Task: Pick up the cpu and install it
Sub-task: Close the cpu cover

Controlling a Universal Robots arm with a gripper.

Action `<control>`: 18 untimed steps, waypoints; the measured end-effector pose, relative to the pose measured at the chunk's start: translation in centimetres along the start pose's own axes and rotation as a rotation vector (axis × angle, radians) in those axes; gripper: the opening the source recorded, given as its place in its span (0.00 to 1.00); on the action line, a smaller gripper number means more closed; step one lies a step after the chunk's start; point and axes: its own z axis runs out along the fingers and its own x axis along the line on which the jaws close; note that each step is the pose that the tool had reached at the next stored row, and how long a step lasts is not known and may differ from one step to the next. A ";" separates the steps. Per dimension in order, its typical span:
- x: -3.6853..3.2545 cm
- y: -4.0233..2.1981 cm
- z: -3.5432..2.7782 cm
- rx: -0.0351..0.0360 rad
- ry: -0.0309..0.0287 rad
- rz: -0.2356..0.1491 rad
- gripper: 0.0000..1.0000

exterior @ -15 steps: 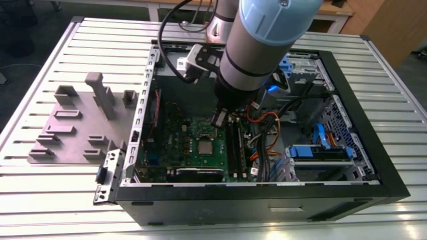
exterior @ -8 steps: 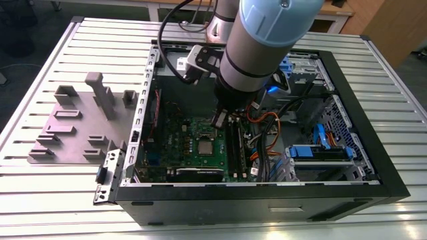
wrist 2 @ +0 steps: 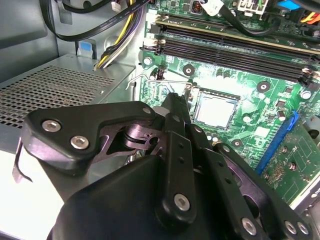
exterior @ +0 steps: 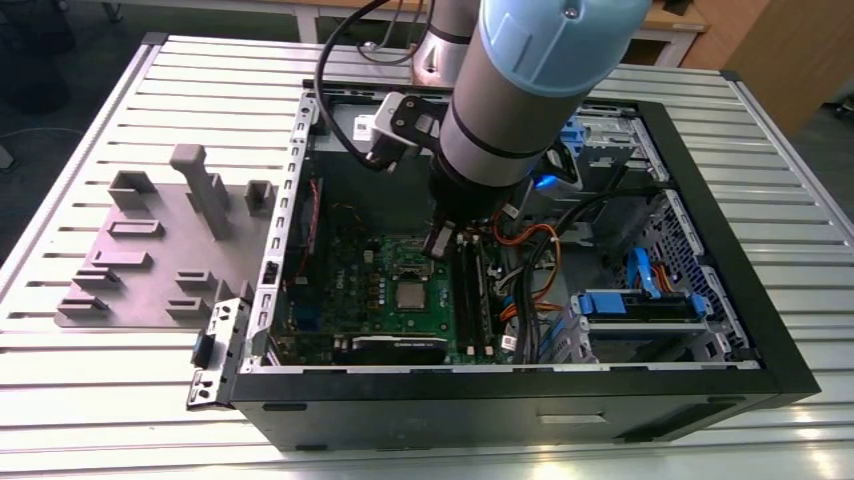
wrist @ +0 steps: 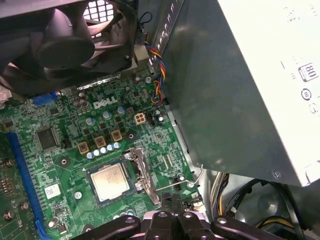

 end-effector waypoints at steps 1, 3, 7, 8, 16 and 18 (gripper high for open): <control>0.02 -0.01 0.00 0.0000 0.0000 0.000 0.11; 0.05 -0.02 -0.01 0.0000 0.0000 0.000 0.11; 0.29 -0.12 -0.07 0.0000 -0.0001 0.000 0.11; 0.31 -0.12 -0.08 0.0000 0.0000 0.000 0.11; 0.57 -0.24 -0.15 0.0000 -0.0001 0.000 0.11; 0.66 -0.27 -0.17 0.0000 0.0000 0.000 0.11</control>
